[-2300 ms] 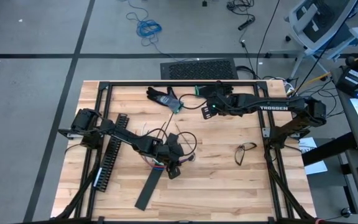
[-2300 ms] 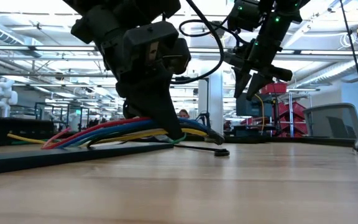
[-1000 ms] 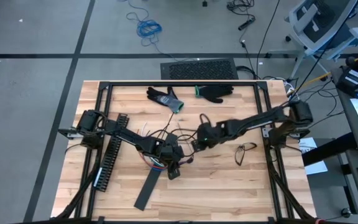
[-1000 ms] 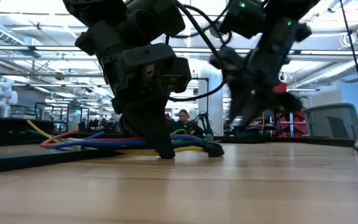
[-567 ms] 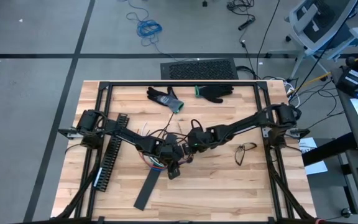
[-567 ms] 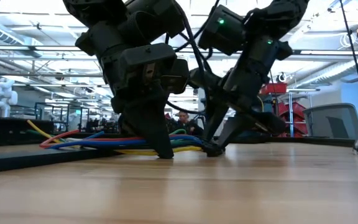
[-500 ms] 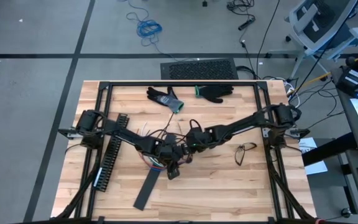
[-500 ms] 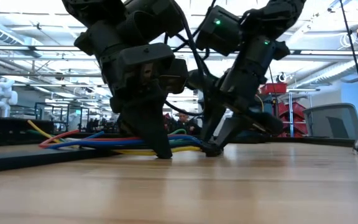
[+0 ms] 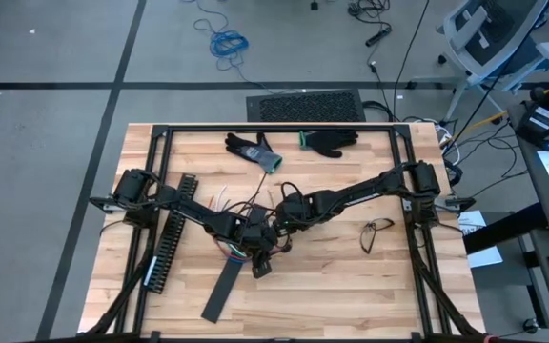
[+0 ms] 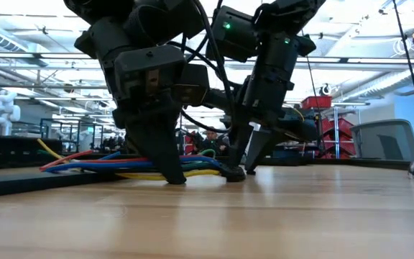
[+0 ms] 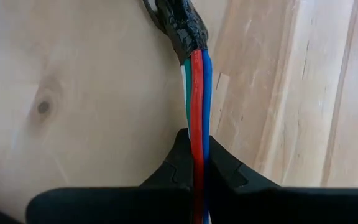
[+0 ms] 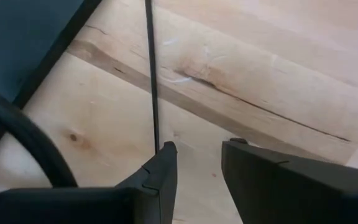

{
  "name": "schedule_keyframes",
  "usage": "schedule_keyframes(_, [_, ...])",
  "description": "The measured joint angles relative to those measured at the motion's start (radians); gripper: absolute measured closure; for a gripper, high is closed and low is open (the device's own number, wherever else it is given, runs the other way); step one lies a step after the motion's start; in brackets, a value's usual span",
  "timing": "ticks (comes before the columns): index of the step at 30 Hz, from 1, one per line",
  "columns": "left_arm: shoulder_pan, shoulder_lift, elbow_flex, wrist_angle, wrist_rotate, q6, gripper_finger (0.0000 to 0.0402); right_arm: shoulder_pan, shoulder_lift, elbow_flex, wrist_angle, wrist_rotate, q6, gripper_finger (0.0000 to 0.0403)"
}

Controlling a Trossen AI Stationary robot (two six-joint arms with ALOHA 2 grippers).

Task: Ziptie cables
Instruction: Insert the cable wire into the black zip tie

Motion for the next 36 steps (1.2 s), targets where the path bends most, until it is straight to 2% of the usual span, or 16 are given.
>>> schedule_keyframes(8, [0.001, -0.01, 0.0, 0.032, 0.005, 0.097, 0.0385, -0.01, -0.05, 0.003, -0.05, 0.07, -0.063, 0.0287])
schedule_keyframes(12, [-0.002, -0.012, 0.003, 0.048, 0.025, 0.107, 0.0385, -0.066, -0.082, 0.013, -0.13, 0.127, -0.085, 0.0287])
schedule_keyframes(15, [-0.011, -0.012, 0.004, 0.057, 0.017, 0.115, 0.0385, -0.125, -0.084, 0.008, -0.119, 0.13, -0.119, 0.0287])
schedule_keyframes(18, [-0.016, -0.012, 0.004, 0.074, 0.005, 0.132, 0.0385, -0.18, -0.089, 0.01, -0.045, 0.053, -0.162, 0.0287])
schedule_keyframes(23, [-0.018, -0.011, 0.003, 0.095, 0.003, 0.145, 0.0385, -0.244, -0.065, 0.008, 0.101, -0.205, -0.221, 0.0287])
schedule_keyframes(36, [-0.021, -0.01, 0.003, 0.119, -0.006, 0.162, 0.0385, -0.108, 0.003, 0.006, 0.047, -0.203, -0.132, 0.0287])
